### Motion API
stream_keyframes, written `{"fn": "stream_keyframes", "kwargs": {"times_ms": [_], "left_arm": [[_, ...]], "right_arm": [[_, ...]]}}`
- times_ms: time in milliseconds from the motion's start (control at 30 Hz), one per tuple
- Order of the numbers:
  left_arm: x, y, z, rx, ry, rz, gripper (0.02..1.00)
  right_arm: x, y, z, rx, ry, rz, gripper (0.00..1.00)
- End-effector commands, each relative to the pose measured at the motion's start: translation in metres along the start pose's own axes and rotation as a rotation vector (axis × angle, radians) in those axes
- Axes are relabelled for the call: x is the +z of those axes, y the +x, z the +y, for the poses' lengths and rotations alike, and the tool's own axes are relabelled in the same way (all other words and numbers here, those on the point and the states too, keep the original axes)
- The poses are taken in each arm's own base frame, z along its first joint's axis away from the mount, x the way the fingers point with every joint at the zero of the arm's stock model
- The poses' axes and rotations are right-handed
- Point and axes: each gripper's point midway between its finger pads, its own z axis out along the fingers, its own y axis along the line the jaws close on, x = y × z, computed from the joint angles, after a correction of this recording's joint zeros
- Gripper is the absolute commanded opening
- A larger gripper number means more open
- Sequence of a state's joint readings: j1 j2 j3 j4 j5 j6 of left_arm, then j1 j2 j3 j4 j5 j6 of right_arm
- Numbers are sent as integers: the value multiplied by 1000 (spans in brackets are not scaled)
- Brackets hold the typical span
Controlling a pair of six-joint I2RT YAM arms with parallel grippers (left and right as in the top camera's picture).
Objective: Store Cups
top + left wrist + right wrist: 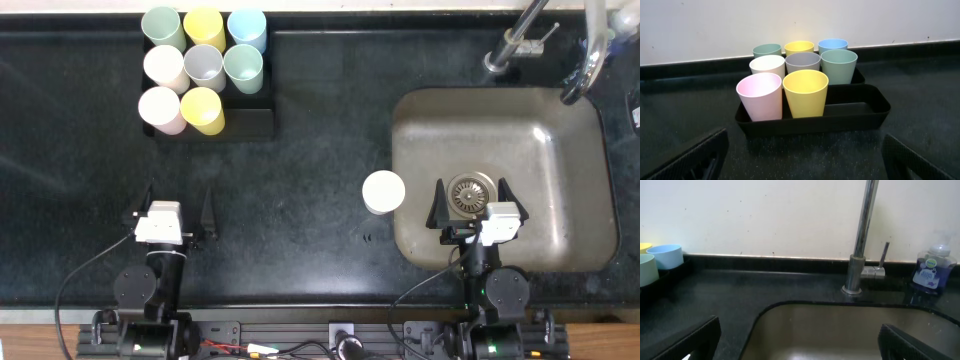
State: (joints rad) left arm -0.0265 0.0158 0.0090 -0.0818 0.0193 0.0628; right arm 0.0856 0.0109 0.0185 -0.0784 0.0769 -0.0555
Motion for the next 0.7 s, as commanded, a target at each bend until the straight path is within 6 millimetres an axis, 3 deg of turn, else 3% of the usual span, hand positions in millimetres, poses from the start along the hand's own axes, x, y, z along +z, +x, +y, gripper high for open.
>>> {"fn": "stream_keyframes", "kwargs": {"times_ms": [33, 600, 700], "left_arm": [[-1, -2, 0, 20, 2, -6, 1000], [-1, -2, 0, 20, 2, -6, 1000], [-1, -2, 0, 20, 2, -6, 1000]], "right_arm": [[0, 4, 1, -3, -7, 1, 998], [0, 4, 5, 10, -30, 1, 998], [-1, -8, 10, 12, -57, -31, 998]]}}
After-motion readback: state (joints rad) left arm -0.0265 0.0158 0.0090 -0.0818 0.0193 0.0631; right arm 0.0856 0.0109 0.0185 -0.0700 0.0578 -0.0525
